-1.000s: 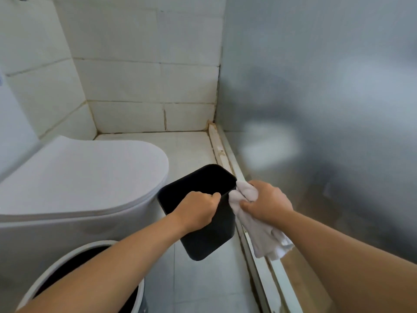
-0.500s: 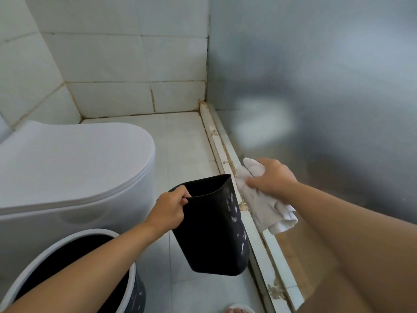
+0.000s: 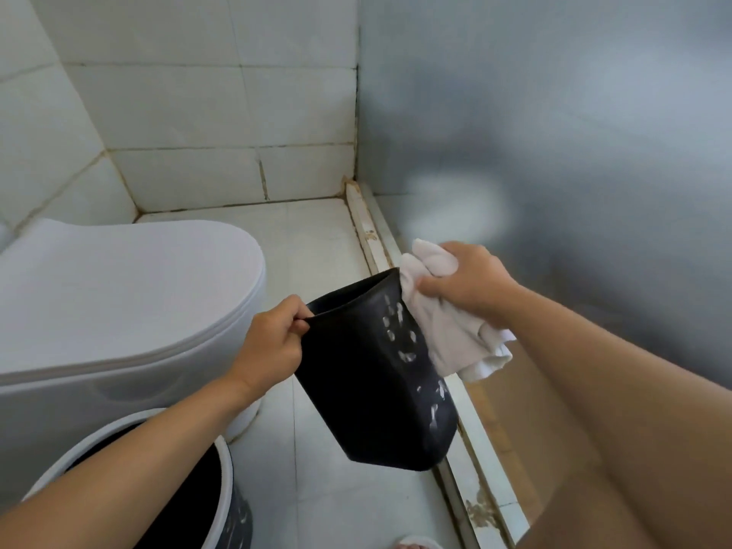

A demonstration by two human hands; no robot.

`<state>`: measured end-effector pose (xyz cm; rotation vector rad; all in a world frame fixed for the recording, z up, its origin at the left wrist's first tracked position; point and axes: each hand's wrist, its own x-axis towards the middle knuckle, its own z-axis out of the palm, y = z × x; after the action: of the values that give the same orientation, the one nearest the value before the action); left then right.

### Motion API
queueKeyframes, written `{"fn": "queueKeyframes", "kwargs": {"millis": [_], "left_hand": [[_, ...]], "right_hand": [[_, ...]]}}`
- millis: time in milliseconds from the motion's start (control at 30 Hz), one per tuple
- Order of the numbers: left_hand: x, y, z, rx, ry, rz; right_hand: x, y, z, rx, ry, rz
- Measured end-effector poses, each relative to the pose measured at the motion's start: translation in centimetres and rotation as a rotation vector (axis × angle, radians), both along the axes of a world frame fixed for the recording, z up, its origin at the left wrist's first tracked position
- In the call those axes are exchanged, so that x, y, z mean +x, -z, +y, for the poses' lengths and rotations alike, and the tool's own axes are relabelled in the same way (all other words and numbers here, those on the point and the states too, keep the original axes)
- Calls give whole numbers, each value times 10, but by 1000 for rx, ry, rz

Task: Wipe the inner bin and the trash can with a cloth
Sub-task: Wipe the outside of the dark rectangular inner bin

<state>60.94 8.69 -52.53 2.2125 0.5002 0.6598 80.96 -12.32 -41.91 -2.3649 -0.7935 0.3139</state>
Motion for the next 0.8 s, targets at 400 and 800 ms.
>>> {"fn": "queueKeyframes", "kwargs": {"millis": [400,800], "left_hand": [[-64,-199,62,274,-9,-391],[-151,-204,140,415,-253,-283]], "right_hand": [[-68,-163,46,467,-109,-154],[-143,-116,151,768,-222,-28]]}}
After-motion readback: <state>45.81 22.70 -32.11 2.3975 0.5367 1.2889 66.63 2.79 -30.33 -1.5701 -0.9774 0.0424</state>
